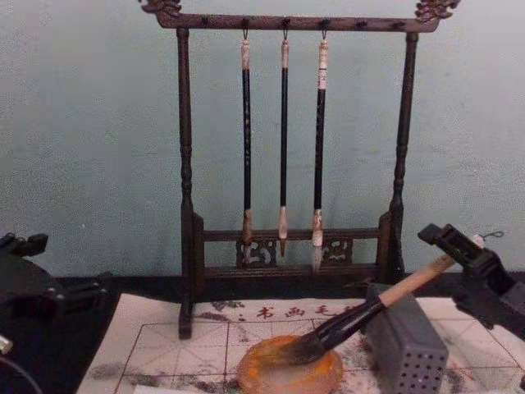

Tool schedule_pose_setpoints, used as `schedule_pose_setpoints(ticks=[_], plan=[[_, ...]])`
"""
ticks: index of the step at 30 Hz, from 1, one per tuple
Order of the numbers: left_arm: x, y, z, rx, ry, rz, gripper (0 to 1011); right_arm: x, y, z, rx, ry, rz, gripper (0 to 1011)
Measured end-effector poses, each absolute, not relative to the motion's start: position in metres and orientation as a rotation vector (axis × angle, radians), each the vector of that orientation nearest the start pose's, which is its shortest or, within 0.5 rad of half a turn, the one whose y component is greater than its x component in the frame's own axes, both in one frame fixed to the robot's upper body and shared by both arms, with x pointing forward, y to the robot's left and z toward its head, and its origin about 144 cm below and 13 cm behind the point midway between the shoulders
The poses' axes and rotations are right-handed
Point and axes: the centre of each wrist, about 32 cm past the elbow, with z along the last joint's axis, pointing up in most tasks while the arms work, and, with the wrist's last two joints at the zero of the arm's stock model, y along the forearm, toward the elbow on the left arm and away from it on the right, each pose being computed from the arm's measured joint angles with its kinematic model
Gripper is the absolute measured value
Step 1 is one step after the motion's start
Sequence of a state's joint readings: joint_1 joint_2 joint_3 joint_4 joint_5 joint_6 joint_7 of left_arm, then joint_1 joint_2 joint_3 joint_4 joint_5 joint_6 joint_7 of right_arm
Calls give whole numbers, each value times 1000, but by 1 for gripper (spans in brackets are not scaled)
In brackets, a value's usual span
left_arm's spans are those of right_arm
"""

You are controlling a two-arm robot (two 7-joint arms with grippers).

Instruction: Pick up the brush from the inkstone, write on the paper, then place the brush back to its original position.

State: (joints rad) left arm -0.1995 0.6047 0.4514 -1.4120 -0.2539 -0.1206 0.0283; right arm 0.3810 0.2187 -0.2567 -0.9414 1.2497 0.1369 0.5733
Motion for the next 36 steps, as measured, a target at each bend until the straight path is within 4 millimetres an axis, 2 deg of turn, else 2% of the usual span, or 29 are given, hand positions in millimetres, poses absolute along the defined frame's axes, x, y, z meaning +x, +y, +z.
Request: schedule_pose_setpoints(ticks=[5,9,23,24,28,29,32,36], plan=[[489,310,1140,304,-285,1248,1001,547,-266,1082,637,853,-909,1000],[489,310,1140,304,-285,1248,1001,547,-266,1082,637,853,-909,945],[489,310,1140,304,-285,1248,1001,547,-266,1082,636,853,-909,550],[489,310,1140,305,-285,1248,1001,547,-266,1082,636,852,-909,489],[489,310,1140,304,-285,1248,1001,547,-266,1082,636,853,-909,386],[489,310,1140,304,-285,1248,1001,547,-266,1082,636,852,-909,326],[489,310,1140,304,-285,1248,1001,547,-266,1082,636,853,-909,229],[489,310,1140,305,-285,1248,1001,547,-266,1082,636,853,-909,182]])
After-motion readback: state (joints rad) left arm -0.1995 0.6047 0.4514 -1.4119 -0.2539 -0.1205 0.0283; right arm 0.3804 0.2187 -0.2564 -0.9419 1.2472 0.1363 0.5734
